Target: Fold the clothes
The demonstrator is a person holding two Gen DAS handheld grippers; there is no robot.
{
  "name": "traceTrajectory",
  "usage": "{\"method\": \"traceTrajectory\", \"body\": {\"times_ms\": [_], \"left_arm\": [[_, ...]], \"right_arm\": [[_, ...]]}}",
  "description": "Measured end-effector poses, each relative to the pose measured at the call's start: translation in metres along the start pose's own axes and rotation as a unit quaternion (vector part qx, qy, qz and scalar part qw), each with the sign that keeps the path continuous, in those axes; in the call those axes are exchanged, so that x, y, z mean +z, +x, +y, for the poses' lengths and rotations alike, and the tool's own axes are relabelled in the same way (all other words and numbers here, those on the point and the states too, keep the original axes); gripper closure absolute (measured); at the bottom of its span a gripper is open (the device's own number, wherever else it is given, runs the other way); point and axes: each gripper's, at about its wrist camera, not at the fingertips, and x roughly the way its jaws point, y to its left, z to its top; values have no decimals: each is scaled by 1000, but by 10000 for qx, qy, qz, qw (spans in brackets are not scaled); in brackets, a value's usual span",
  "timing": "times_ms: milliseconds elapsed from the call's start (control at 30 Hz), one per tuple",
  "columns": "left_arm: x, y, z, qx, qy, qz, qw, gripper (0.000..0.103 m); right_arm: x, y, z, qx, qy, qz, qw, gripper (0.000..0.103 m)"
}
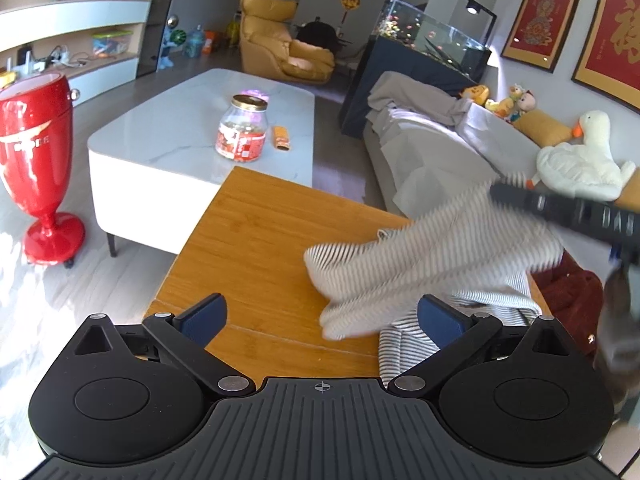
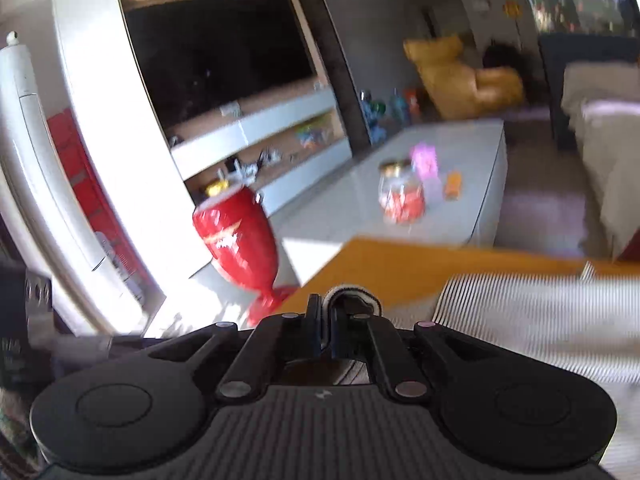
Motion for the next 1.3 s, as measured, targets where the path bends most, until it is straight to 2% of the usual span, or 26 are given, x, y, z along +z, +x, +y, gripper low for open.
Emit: {"method": "traceTrajectory", "body": {"times_ms": [33, 133, 233, 333, 533, 633, 733, 833, 967, 1067, 1200, 1300], "left_arm": [[1, 3, -4, -31, 28, 12, 10000, 0], [3, 18, -20, -171, 166, 111, 9997, 0], [3, 37, -41, -412, 408, 214, 9981, 0], [3, 58, -67, -785, 685, 262, 9942, 0], [3, 107, -115, -1411, 1044, 323, 9839, 0], [-2, 137, -128, -1360, 1176, 273, 9833, 0], [-11, 168, -131, -1004, 1269, 461, 9858, 0], [-19, 174, -130, -885, 1522, 439, 9834, 0], [-29, 172, -134, -750, 1975, 292, 9770, 0], [-31, 170, -135, -673, 2088, 267, 9753, 0], [-27, 166, -123, -488, 1917, 262, 9799, 0], [-24, 167, -111, -385, 1620, 322, 9855, 0]], "right_arm": [[22, -8, -11, -234, -226, -278, 9991, 99], [64, -24, -46, -792, -513, -666, 9933, 99], [77, -44, -84, -1345, -580, -730, 9865, 99], [58, -57, -128, -1749, -190, -622, 9824, 99], [-19, -43, -195, -2373, 777, -115, 9683, 99], [-60, -25, -217, -2495, 1383, 154, 9583, 99], [-93, -10, -228, -2606, 1453, 436, 9535, 98], [-108, -4, -230, -2604, 1337, 564, 9545, 97], [-92, -5, -219, -2497, 1035, 504, 9615, 96], [-61, -16, -202, -2201, 759, 52, 9725, 98], [-25, -34, -187, -1870, 628, -508, 9790, 99], [-33, -27, -194, -2015, 682, -301, 9767, 99]]}}
